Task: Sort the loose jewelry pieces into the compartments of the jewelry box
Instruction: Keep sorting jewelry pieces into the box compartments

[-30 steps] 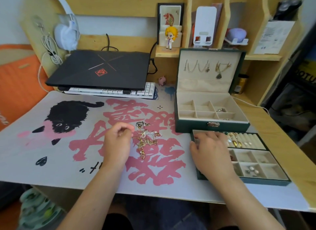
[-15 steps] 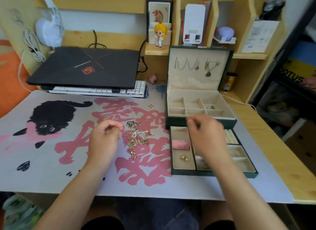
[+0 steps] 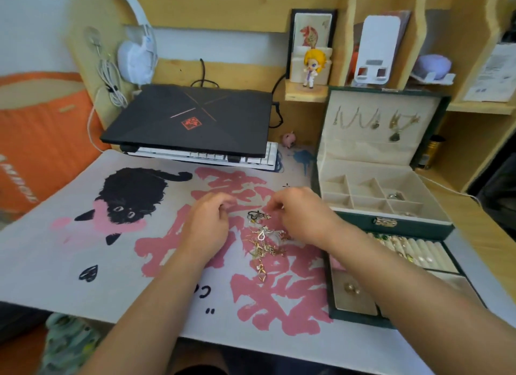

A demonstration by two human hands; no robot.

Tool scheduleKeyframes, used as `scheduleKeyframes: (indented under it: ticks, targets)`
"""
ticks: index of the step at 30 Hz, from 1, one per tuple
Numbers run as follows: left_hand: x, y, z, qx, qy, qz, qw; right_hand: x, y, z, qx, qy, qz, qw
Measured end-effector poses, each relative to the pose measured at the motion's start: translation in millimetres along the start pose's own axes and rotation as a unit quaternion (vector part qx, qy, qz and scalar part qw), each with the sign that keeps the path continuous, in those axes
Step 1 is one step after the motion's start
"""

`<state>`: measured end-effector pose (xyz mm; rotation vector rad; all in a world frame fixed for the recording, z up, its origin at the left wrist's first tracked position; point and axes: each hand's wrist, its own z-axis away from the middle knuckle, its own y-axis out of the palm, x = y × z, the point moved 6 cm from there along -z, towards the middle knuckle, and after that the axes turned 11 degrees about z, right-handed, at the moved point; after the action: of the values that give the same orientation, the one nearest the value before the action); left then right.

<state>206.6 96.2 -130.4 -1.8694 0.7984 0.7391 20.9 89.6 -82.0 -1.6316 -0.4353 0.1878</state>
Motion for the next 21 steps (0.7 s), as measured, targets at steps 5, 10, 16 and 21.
scheduleKeyframes:
  ticks: [5,10,16,21]
  targets:
    - [11,-4,-1,-0.015,-0.043,0.052,0.998,-4,26,-43,0.051,0.011,0.024,0.998]
    - [15,-7,-4,-0.025,-0.067,0.108,0.992,-4,29,-52,0.086,-0.001,0.029,0.996]
    - [17,-6,-3,-0.015,-0.079,0.117,0.99,1,35,-55,0.084,-0.015,0.039,0.996]
    - [16,-7,-3,-0.009,-0.08,0.119,0.99,-9,29,-57,0.088,0.004,0.022,0.996]
